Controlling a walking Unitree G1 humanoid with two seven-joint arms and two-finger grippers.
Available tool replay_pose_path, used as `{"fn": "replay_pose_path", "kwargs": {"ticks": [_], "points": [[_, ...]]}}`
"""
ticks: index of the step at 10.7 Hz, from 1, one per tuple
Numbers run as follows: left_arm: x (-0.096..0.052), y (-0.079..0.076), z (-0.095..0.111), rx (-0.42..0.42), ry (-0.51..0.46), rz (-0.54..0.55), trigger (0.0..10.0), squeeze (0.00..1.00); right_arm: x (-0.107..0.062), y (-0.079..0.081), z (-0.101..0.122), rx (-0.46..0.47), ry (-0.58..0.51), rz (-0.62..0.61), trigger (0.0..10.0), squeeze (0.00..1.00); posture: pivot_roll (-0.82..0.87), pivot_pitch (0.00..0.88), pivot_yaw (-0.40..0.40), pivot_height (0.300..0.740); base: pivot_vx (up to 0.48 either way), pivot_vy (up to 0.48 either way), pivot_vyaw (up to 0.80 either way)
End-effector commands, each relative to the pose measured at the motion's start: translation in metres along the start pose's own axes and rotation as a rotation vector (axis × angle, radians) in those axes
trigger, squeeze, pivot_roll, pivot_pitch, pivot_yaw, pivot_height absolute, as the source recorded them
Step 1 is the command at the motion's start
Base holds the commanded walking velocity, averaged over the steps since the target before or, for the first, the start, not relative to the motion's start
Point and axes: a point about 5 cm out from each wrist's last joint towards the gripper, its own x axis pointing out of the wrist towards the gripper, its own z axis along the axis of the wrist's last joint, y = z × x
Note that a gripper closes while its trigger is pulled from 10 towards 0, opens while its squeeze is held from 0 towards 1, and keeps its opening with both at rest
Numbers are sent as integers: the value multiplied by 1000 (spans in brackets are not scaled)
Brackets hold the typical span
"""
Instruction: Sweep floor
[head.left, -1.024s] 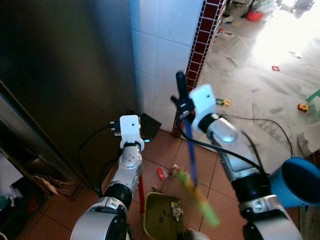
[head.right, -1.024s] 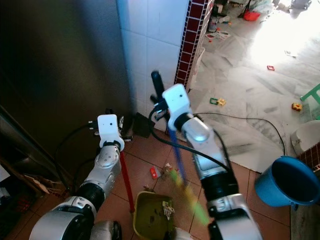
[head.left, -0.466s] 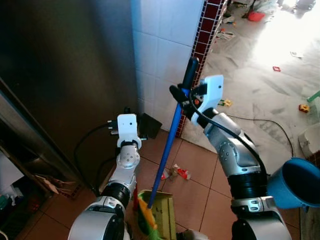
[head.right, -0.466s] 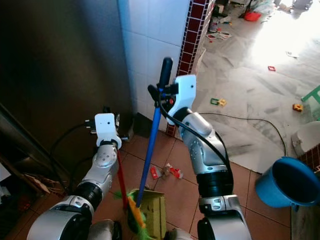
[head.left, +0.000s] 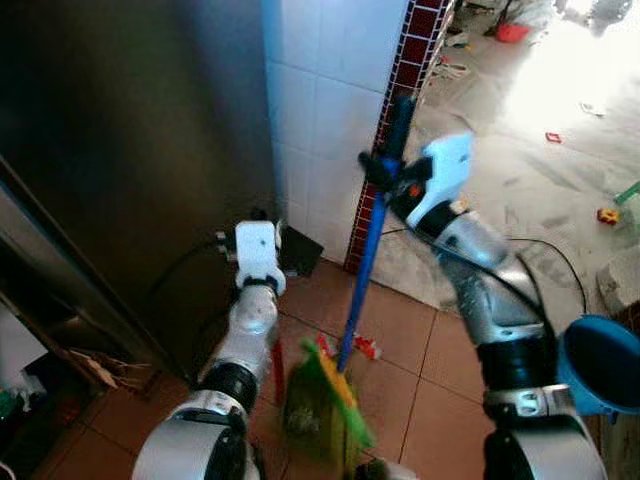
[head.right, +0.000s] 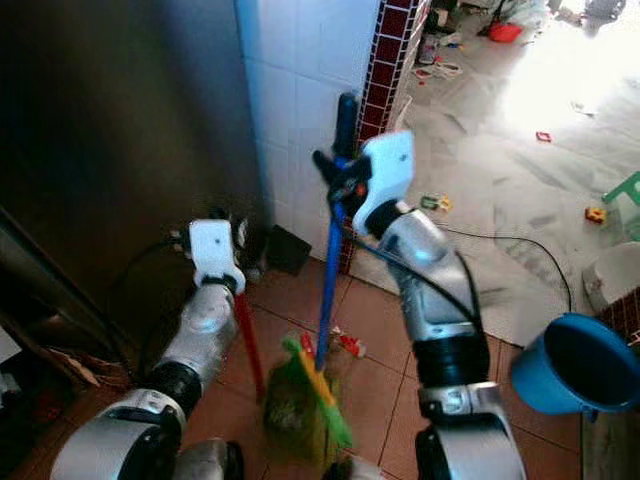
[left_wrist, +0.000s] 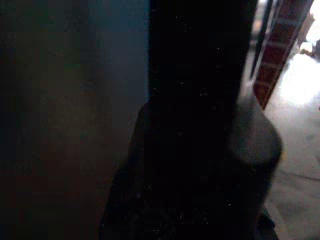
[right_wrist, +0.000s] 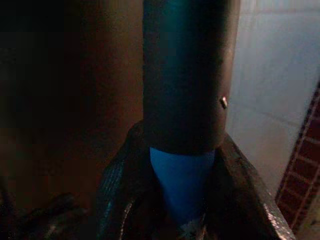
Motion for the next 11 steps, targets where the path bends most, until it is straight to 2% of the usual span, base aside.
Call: {"fn": "replay_pose_path", "kwargs": {"ticks": [1, 2, 3, 4, 7, 11], "points": [[6, 3, 17, -8, -79, -16, 10000, 0, 4, -4, 24, -44, -115, -13, 10000, 0, -37, 4, -27, 740, 0, 0, 0], [6, 8, 17, -4, -88, -14, 10000, 0, 5, -8, 27, -74, -138, -41, 10000, 0, -35, 4, -26, 740, 0, 0, 0], [6, 15, 18, 5, -87, 3, 10000, 0, 4, -16, 35, -158, -186, -140, 10000, 0, -30, 5, -28, 740, 0, 0, 0], [6, 17, 20, 19, -93, 1, 10000, 0, 3, -20, 38, -216, -197, -188, 10000, 0, -29, 6, -28, 740, 0, 0, 0], [-1, 25, 30, 74, -130, 6, 10000, 0, -1, -20, 30, -209, -208, -256, 10000, 0, -6, 7, -16, 740, 0, 0, 0], [-11, 22, 50, 30, -172, 15, 10000, 0, -5, -25, 0, -153, -117, -367, 10000, 0, 21, 6, -36, 740, 0, 0, 0]]}}
